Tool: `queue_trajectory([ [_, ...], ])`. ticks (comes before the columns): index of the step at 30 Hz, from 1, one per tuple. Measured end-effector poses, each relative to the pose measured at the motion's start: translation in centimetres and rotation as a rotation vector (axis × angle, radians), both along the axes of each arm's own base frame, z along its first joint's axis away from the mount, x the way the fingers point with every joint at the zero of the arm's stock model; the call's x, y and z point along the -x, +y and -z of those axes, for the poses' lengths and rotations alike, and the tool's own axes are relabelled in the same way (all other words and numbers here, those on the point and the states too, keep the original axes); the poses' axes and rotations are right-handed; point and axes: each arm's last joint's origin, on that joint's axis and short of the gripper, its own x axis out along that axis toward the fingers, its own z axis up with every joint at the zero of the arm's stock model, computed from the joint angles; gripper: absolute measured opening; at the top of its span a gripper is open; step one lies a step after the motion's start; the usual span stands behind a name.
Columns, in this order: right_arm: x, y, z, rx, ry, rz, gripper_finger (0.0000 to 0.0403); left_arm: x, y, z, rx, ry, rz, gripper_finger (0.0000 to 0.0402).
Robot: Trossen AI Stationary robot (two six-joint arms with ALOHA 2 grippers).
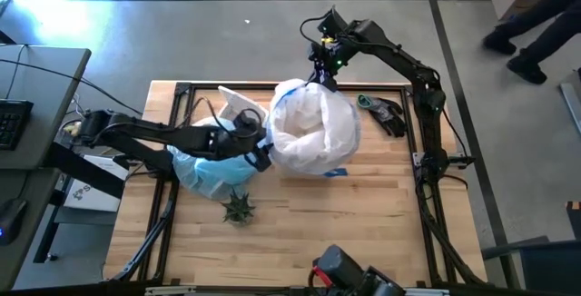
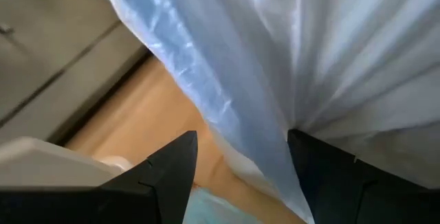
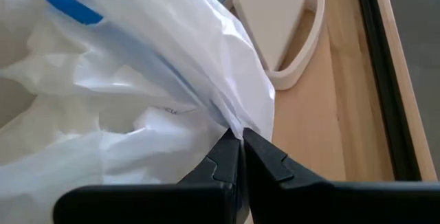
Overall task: Place trash/remove bag and relplace
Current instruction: Insert the new trash bag into the trash bin
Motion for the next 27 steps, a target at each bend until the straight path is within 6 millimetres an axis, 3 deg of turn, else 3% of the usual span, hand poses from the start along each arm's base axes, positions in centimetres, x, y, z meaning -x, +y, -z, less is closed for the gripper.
queue_trajectory([
  [6,0.0,0.0,0.1,-0.007,0.007,0.000,0.0000,-1.4,-0.9,2.3,0.056,0.057,0.028,0.0213],
  [10,0.2,-0.2,1.2,-0.028,0.033,0.007,0.0000,-1.9,-1.8,2.9,0.071,0.056,0.055,0.0213],
  [18,0.5,-0.5,4.2,-0.081,0.115,0.016,0.0000,-2.0,-3.2,2.4,0.077,0.005,0.103,0.0213],
  [27,0.7,-0.5,4.8,-0.077,0.122,0.000,0.0000,-2.2,-4.6,2.0,0.065,-0.047,0.157,0.0213],
])
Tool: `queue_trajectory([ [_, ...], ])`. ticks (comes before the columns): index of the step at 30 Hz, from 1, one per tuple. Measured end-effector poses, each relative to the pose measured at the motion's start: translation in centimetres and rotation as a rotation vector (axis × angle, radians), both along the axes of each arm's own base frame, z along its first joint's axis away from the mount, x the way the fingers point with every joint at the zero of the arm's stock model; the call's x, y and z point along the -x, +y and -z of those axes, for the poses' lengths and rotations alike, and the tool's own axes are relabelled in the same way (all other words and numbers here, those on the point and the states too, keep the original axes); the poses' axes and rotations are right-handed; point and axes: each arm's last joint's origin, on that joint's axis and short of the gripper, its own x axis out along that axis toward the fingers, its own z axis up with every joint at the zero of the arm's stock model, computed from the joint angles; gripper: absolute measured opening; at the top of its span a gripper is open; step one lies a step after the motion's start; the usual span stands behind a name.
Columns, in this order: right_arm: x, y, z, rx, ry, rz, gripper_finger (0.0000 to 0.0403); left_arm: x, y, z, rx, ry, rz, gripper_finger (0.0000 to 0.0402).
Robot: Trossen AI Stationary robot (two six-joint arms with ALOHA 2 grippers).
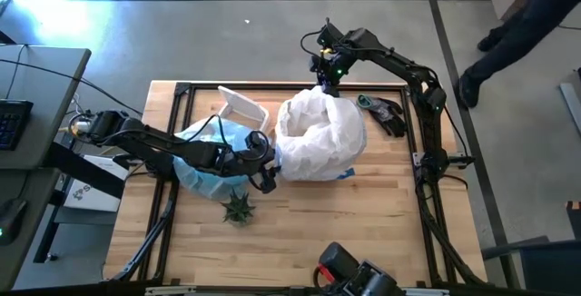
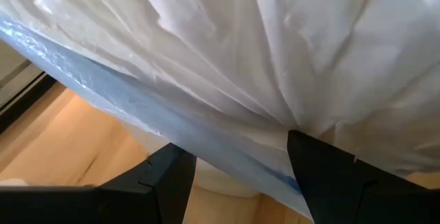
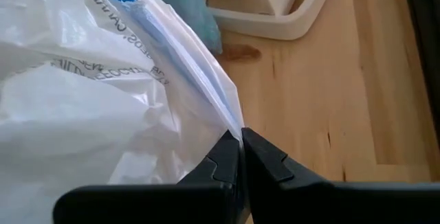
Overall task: Place trash/remove bag and relplace
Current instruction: Insert the new trash bag into the trash bin
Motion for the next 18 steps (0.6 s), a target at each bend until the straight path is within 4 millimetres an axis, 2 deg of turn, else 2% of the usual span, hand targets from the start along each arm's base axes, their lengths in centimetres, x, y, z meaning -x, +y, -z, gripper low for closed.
queue_trajectory([
  [6,0.1,-0.2,0.1,0.034,0.041,0.036,0.0000,0.0,-0.1,0.0,0.003,0.003,0.001,0.0213],
  [14,0.8,-0.4,0.5,0.167,0.309,0.237,0.0000,0.0,-0.1,0.0,0.017,-0.003,-0.001,0.0213],
  [18,0.8,0.4,-0.5,0.241,0.342,0.297,0.0000,0.0,-0.1,0.0,0.020,-0.004,0.003,0.0213],
])
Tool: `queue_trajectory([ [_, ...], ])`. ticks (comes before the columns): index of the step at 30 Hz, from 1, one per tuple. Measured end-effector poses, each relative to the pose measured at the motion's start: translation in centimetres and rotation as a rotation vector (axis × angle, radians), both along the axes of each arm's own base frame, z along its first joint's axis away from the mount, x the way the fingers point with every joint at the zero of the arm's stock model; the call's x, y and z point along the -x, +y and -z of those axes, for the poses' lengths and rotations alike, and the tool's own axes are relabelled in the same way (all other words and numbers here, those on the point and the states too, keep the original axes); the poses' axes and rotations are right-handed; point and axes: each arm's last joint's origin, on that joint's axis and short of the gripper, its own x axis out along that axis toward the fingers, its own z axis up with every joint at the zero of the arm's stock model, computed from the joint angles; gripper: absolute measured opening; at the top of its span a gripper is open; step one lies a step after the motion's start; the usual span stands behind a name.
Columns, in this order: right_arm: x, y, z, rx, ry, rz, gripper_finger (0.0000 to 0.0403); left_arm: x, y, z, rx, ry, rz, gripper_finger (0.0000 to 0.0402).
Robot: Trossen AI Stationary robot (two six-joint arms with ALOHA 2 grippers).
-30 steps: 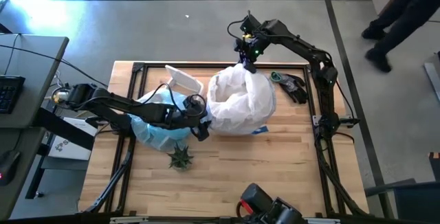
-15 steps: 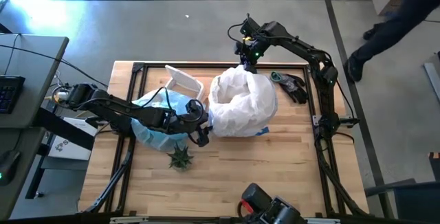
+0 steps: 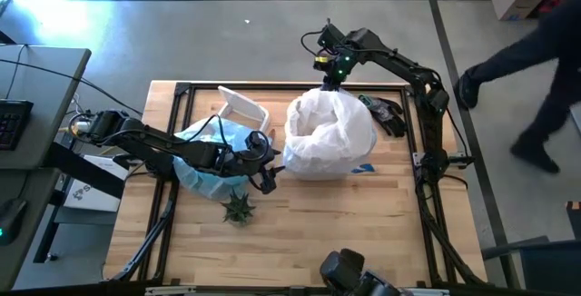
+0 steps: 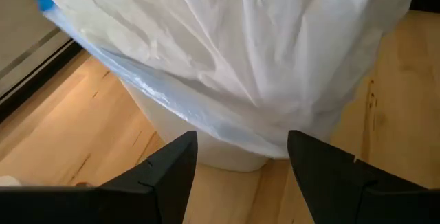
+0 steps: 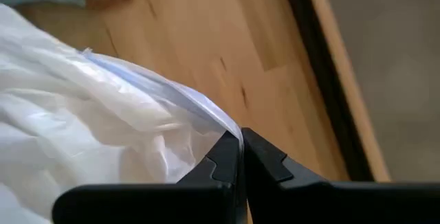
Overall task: Place trash/remove bag and relplace
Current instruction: Insert the new trash bag into the trash bin
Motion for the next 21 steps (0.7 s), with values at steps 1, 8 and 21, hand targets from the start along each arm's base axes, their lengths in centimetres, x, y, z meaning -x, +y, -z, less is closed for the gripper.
queue_trajectory([
  [1,0.0,0.2,-0.4,0.018,-0.007,0.008,0.0000,0.0,0.0,0.0,0.000,0.001,0.000,0.0213],
  [8,1.2,1.5,-3.7,0.048,-0.098,0.040,0.0008,0.0,0.0,0.0,0.000,0.002,0.000,0.0213],
  [21,3.6,3.1,-7.1,0.102,-0.115,0.122,0.0157,0.0,0.0,0.0,0.000,0.001,0.000,0.0213],
])
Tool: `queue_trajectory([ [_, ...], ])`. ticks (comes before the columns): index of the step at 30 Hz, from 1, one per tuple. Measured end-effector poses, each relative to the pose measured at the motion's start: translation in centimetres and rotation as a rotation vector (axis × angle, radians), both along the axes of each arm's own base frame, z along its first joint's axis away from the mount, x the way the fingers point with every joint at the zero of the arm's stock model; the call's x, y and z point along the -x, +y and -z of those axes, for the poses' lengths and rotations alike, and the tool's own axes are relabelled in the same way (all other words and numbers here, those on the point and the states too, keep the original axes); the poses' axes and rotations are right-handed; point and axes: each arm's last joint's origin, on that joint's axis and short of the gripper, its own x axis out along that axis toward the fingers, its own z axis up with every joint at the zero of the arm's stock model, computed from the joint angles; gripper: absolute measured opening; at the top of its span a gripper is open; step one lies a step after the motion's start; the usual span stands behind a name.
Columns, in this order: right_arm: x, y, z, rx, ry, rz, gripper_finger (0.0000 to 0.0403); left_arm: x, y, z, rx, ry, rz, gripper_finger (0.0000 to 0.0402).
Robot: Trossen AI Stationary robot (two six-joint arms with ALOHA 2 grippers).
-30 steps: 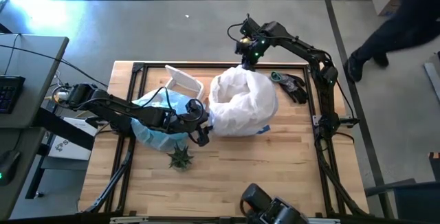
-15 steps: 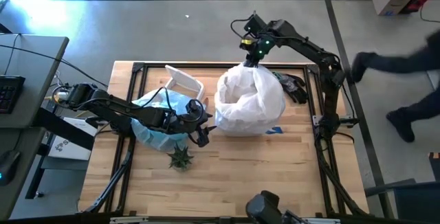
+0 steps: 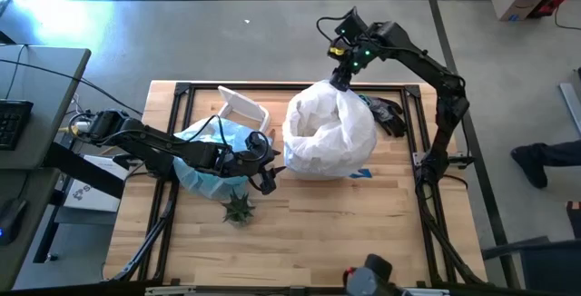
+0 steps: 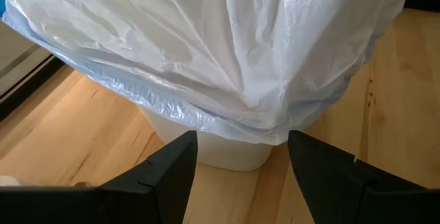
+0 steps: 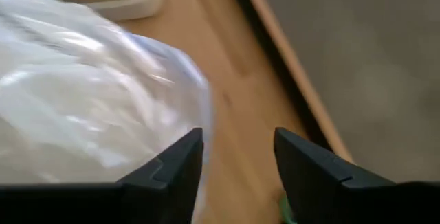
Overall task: Place trash/remove bag and relplace
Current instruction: Insert the new trash bag into the trash bin
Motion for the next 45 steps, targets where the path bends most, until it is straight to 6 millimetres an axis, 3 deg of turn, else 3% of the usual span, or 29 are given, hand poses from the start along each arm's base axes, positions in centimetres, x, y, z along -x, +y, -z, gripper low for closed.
queue_trajectory([
  [4,1.2,-0.4,-0.8,0.076,0.041,0.104,0.0191,0.0,0.0,0.0,0.000,0.000,0.000,0.0213],
  [8,2.8,-0.5,-2.2,0.142,0.045,0.227,0.0199,0.0,0.0,0.0,-0.001,0.000,-0.001,0.0213],
  [14,5.9,1.8,-5.9,0.198,-0.062,0.375,0.0193,0.0,0.1,0.0,-0.018,0.006,0.007,0.0213],
  [17,7.5,4.6,-7.9,0.176,-0.134,0.425,0.0188,-0.1,0.1,-0.1,-0.020,0.000,0.007,0.0213],
  [22,9.8,11.0,-10.5,0.177,-0.206,0.434,0.0183,-0.1,0.1,-0.1,-0.020,-0.004,0.007,0.0213],
  [29,12.6,18.5,-11.6,0.246,-0.266,0.520,0.0183,-0.1,0.1,-0.1,-0.043,0.000,0.011,0.0213],
  [33,13.2,21.0,-9.4,0.229,-0.278,0.514,0.0183,-0.1,0.1,-0.1,-0.046,0.000,0.014,0.0213],
  [39,14.1,22.4,-1.9,0.215,-0.216,0.538,0.0183,-0.1,0.1,-0.1,-0.060,0.007,0.024,0.0213],
  [45,14.8,23.4,1.9,0.223,-0.457,0.536,0.0183,-0.1,0.2,-0.1,-0.066,0.013,0.027,0.0213],
])
